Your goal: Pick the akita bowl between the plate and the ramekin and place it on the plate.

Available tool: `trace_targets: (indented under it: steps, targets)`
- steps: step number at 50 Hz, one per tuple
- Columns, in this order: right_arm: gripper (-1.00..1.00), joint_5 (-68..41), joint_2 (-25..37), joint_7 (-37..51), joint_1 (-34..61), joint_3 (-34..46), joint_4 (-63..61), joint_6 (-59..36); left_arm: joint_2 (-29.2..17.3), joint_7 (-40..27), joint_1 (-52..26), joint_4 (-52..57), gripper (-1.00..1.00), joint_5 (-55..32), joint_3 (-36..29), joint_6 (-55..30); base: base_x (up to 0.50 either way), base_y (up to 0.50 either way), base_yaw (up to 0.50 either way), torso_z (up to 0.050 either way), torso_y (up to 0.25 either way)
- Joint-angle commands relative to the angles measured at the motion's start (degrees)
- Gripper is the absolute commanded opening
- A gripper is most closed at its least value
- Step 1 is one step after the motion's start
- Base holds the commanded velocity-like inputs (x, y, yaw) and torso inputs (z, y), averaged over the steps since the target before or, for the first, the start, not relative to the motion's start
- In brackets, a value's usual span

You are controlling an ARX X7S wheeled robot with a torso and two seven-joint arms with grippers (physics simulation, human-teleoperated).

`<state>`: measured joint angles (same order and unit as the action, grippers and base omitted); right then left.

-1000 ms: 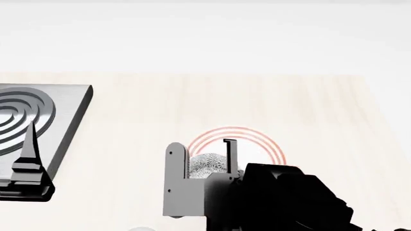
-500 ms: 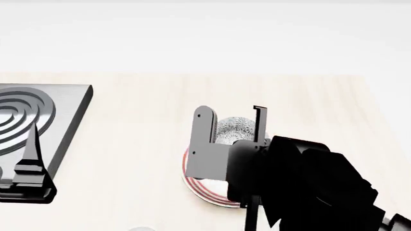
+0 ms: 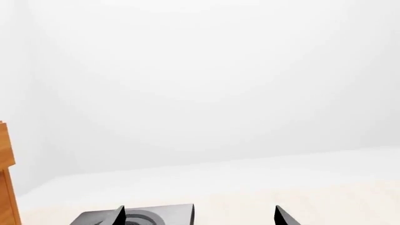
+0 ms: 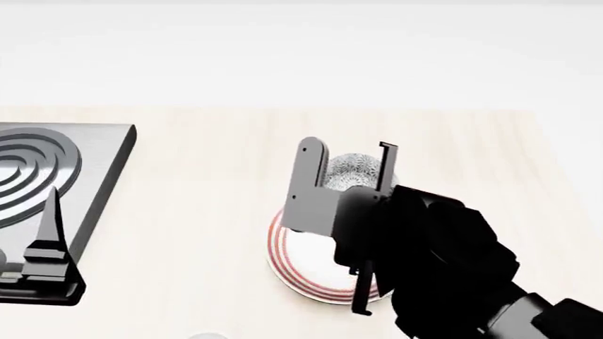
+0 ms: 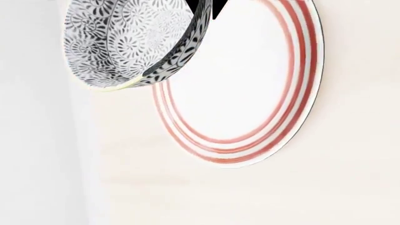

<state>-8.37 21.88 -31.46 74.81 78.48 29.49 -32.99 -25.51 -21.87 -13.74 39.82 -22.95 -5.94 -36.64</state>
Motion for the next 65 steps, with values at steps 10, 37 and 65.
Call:
trace_targets:
  steps: [10,37,65]
  targets:
    - [-1.0,2.53,-12.33,1.09,-0.25,-2.73,22.71,14.47,0.23,3.24,1.12,0.66,1.0,-0.28,0.53,0.56,0.0,0.0,0.0,0.0,0.0]
    - [-1.0,3.76,-21.15,0.7,-1.84,-1.38,44.97,27.21,0.11,3.18,1.23,0.11,1.0,-0.79,0.73,1.53,0.0,0.0,0.0,0.0,0.0]
    - [-1.0,5.58,-21.18,1.15,-3.73,-2.06,45.43,26.42,-0.34,5.6,2.66,0.23,1.0,-2.81,1.63,5.35,0.0,0.0,0.0,0.0,0.0]
